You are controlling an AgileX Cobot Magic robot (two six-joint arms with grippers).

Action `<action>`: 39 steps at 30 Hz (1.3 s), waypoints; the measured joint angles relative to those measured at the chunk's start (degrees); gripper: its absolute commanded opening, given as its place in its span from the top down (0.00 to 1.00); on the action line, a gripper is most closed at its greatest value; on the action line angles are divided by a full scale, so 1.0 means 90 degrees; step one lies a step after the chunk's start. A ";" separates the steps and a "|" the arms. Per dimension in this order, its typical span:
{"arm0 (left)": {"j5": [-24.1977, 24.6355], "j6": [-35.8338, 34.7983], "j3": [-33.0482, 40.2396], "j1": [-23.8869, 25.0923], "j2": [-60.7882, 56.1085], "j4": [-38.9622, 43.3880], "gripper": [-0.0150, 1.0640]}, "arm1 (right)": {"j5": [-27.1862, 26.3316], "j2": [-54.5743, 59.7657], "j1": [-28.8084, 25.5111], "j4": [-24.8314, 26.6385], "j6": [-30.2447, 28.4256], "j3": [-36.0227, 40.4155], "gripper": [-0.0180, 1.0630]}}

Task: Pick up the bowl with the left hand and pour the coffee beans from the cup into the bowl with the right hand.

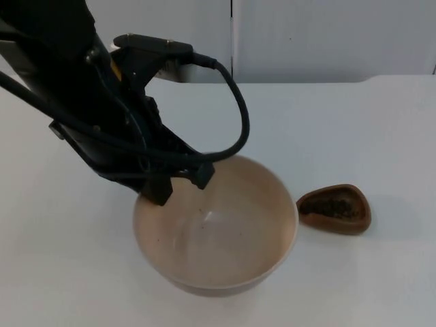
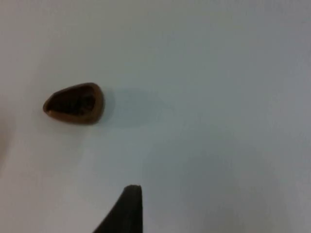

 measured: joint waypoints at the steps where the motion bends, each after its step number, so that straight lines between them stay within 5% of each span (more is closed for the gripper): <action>1: 0.0000 0.0000 0.0000 0.0000 0.0000 0.0000 0.99 | 0.0000 0.0000 0.0000 0.0000 0.0000 0.0000 0.01; 11: -0.0053 0.0000 0.0000 0.0000 0.0000 0.0027 0.99 | -0.0715 0.2813 0.0000 0.0448 -0.0575 -0.0927 0.01; 22: -0.0064 0.0000 0.0000 0.0000 0.0000 0.0027 0.99 | -0.0802 0.5363 0.0035 0.0659 -0.0833 -0.2461 0.01; 33: -0.0102 -0.0230 0.0000 0.0000 0.0000 0.0027 0.99 | -0.0818 0.7374 0.1309 0.0646 -0.0704 -0.3437 0.01; 39: -0.0115 -0.0312 0.0000 0.0000 0.0000 0.0027 0.99 | -0.0840 0.8483 0.2085 -0.0027 0.0345 -0.3970 0.01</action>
